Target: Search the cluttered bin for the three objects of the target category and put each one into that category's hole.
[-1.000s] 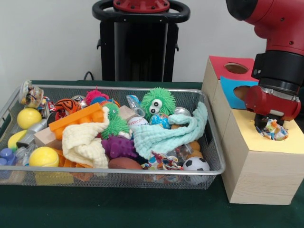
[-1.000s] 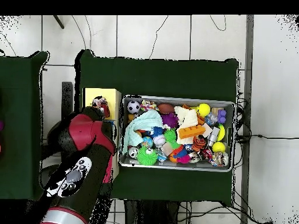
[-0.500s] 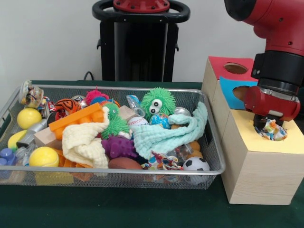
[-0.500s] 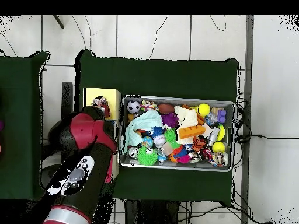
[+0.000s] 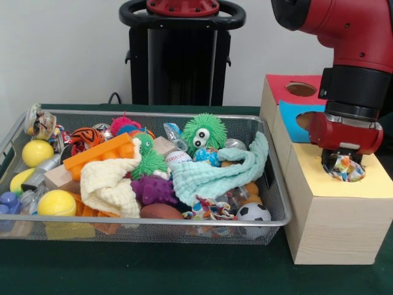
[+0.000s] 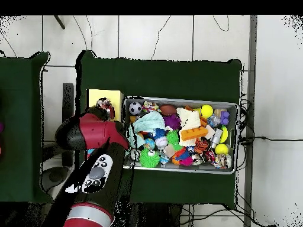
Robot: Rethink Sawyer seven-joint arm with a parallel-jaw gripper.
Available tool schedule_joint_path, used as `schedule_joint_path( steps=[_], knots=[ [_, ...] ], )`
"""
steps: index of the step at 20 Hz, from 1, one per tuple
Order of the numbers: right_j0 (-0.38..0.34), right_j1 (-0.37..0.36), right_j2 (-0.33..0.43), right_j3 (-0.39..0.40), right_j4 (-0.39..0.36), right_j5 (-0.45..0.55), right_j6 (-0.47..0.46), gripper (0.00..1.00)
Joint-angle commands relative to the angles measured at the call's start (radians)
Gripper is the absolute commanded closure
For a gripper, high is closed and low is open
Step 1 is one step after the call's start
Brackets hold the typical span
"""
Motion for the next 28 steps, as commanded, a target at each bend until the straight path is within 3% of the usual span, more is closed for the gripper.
schedule_joint_path(
  steps=[1, 9, 10, 18, 28],
  knots=[
    [0.003, 0.052, 0.121, 0.129, -0.087, 0.106, 0.065, 0.00],
    [0.023, 0.080, 0.096, 0.098, -0.089, 0.146, 0.062, 0.00],
    [0.023, 0.081, 0.096, 0.097, -0.090, 0.148, 0.061, 1.00],
    [0.023, 0.080, 0.095, 0.093, -0.096, 0.159, 0.062, 1.00],
    [-0.025, 0.019, 0.148, 0.150, -0.117, 0.142, 0.028, 1.00]
  ],
)
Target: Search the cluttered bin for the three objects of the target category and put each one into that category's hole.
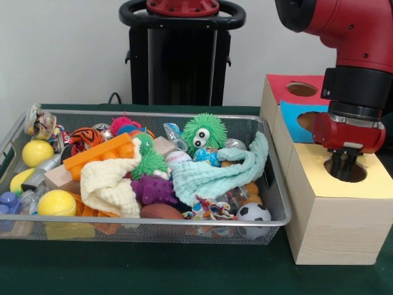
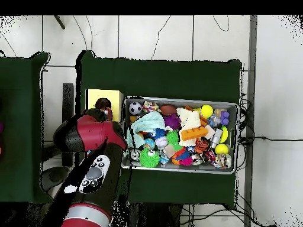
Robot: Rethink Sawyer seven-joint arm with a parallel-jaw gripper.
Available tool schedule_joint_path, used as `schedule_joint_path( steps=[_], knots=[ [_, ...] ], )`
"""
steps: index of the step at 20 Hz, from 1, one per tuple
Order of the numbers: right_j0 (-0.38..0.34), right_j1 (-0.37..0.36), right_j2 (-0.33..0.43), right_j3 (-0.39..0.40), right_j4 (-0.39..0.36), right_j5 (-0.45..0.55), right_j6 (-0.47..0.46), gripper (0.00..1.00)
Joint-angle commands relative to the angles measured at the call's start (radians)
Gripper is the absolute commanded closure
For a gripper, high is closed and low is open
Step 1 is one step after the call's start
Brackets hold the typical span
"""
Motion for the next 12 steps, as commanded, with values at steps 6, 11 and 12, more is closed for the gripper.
schedule_joint_path(
  steps=[6, 11, 12],
  knots=[
    [-0.020, 0.037, 0.125, 0.122, -0.098, 0.155, 0.046, 1.00],
    [0.012, 0.078, 0.086, 0.074, -0.087, 0.189, 0.066, 1.00],
    [0.013, 0.077, 0.086, 0.075, -0.087, 0.188, 0.067, 0.00]
  ],
)
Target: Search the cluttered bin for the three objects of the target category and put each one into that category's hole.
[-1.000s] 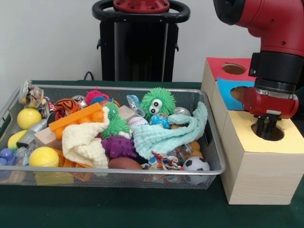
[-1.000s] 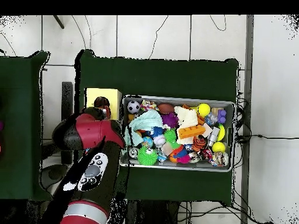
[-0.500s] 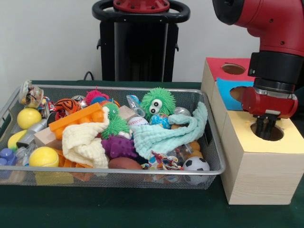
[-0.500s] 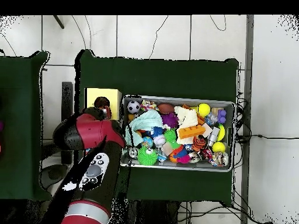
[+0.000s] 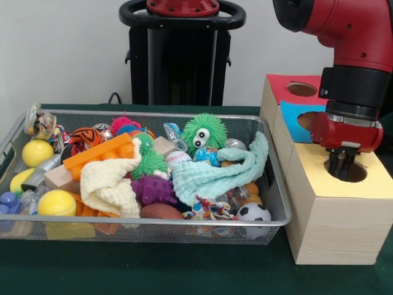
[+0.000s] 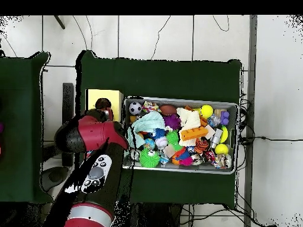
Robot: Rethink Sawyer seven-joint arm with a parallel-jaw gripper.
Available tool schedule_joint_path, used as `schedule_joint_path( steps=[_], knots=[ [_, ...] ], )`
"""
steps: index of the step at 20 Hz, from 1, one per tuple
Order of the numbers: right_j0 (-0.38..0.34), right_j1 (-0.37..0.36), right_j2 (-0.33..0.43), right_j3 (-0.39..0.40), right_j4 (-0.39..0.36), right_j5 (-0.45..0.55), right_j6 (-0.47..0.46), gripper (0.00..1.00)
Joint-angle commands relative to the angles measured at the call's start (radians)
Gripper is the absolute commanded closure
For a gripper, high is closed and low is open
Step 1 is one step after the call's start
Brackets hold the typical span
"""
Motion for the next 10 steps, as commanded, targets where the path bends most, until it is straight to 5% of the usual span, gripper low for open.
schedule_joint_path(
  steps=[1, 10],
  knots=[
    [0.024, 0.086, 0.075, 0.070, -0.063, 0.188, 0.067, 0.00],
    [0.026, 0.087, 0.072, 0.075, -0.062, 0.175, 0.072, 0.00]
  ],
)
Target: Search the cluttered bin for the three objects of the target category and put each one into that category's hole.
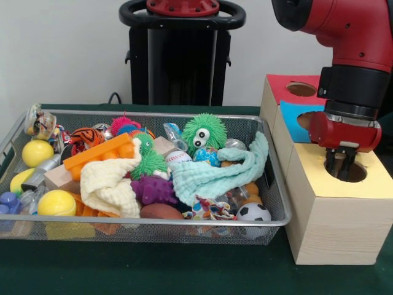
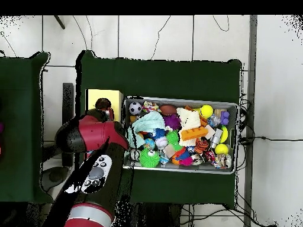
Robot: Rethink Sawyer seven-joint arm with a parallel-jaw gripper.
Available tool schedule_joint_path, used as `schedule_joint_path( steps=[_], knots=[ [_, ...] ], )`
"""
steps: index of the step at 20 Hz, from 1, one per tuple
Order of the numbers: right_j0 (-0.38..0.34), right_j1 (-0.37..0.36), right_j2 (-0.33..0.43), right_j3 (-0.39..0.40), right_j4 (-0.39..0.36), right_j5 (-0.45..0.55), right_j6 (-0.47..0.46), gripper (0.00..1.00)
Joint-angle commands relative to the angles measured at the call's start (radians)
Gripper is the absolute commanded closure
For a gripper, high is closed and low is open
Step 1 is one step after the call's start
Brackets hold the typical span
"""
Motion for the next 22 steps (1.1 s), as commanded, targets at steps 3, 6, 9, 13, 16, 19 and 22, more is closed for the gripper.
schedule_joint_path(
  steps=[3, 6, 9, 13, 16, 19, 22],
  knots=[
    [0.026, 0.087, 0.077, 0.074, -0.061, 0.176, 0.073, 0.00],
    [0.026, 0.087, 0.077, 0.074, -0.061, 0.180, 0.072, 0.00],
    [0.027, 0.087, 0.077, 0.074, -0.062, 0.182, 0.071, 1.00],
    [0.028, 0.087, 0.076, 0.074, -0.061, 0.187, 0.071, 1.00],
    [0.033, 0.090, 0.070, 0.069, -0.058, 0.190, 0.075, 1.00],
    [0.036, 0.087, 0.066, 0.073, -0.056, 0.187, 0.080, 1.00],
    [0.027, 0.069, 0.076, 0.090, -0.059, 0.175, 0.075, 1.00]
  ],
)
